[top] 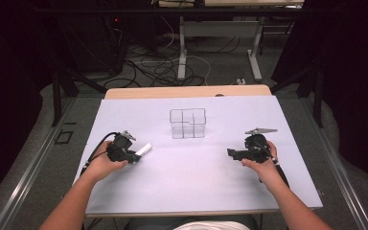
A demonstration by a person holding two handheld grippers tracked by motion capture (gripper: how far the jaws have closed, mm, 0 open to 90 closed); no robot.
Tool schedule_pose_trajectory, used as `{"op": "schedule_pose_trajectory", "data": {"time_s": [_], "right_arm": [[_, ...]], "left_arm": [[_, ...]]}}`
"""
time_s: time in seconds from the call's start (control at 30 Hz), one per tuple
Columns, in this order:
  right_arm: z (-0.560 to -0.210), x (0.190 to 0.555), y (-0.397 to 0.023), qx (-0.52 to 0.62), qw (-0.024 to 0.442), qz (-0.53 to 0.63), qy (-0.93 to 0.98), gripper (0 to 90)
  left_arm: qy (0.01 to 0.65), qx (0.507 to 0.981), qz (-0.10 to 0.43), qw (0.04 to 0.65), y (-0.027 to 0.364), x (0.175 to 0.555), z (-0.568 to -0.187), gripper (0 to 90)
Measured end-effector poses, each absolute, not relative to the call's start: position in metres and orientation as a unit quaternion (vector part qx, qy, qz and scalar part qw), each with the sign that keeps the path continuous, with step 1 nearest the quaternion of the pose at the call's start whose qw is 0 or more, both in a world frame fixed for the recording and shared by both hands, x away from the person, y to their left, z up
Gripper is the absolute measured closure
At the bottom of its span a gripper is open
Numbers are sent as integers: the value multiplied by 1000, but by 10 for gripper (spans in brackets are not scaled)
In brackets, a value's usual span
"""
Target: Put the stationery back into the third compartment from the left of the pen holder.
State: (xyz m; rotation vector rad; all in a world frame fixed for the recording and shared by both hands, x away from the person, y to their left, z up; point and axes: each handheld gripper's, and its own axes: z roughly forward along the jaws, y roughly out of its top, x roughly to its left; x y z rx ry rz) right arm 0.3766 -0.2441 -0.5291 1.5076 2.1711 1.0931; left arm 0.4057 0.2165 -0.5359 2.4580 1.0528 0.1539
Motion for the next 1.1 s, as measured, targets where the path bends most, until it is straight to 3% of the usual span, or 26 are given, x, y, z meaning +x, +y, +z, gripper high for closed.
{"op": "schedule_pose_trajectory", "data": {"time_s": [0.2,0.67,1.1], "right_arm": [[-530,376,-244,520,140,378,753,155],[-530,376,-242,521,137,380,752,155],[-531,377,-241,520,137,382,751,154]], "left_arm": [[395,886,56,235,217,405,-532,706],[441,838,66,314,215,395,-519,707],[448,800,116,382,199,384,-504,707]]}}
